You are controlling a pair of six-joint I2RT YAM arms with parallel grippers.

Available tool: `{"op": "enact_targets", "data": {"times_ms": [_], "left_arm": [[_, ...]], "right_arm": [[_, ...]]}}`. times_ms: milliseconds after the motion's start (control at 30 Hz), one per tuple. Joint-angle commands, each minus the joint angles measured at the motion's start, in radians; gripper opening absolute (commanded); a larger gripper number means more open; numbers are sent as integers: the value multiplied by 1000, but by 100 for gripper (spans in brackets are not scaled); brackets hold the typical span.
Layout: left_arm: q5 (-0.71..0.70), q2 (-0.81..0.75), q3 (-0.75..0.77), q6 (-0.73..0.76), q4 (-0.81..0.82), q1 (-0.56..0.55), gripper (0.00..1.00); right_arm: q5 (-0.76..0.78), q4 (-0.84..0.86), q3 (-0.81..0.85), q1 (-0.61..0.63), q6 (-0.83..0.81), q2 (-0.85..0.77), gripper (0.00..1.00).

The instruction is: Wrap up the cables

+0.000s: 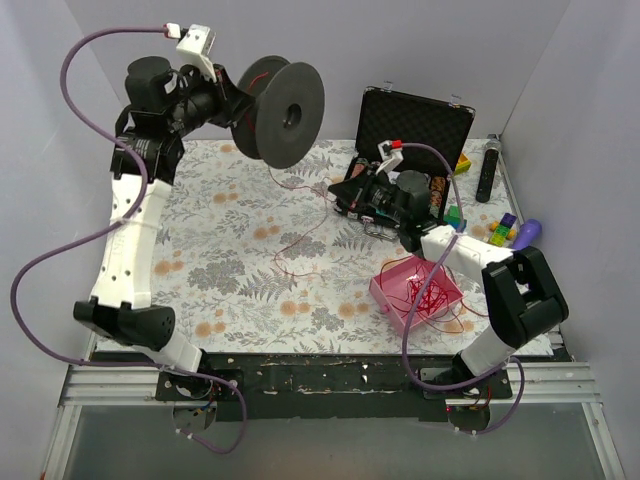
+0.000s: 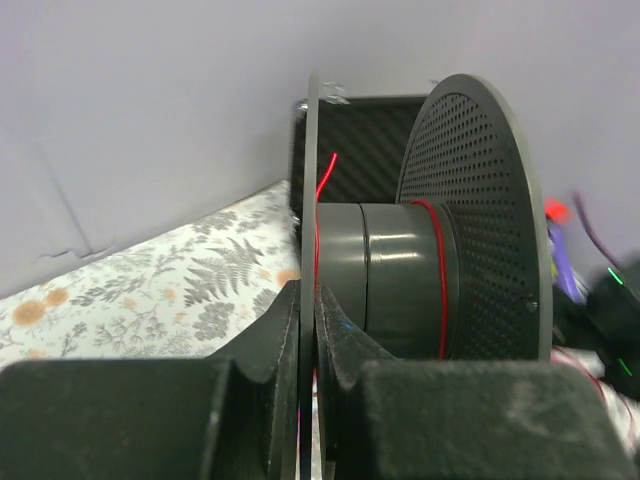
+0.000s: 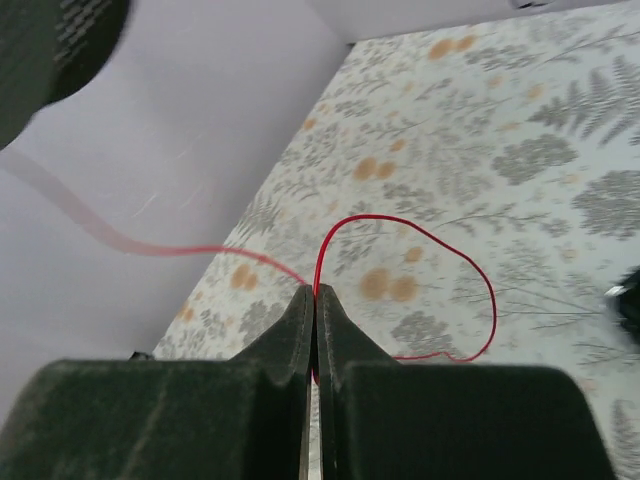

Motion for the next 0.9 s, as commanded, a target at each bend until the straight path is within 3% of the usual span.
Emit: {"op": "enact_targets", "data": {"times_ms": [0,167,400,600,733,867], "left_arm": [[278,-143,-35,171,-169,-3,0],[341,-197,-184,396,-344,-7,0],[222,-218,-409,639,-421,-73,0],[-47,-208,-551,506,-199,-196,0],[-173,-165,-560,388,-81,-205,0],[-350,-159,-581,361,80,-205,0]], "right_arm": [[-4,44,79,-98,-9,32,1],[27,-32,159,-149,-87,0,1],[50,-54,231,-148,-124,-66,1],[73,-33,270,-66,-109,-106,1],[120,-37,290,18,-124,-126,1],[198,-95,320,84,-184,-143,1]]}}
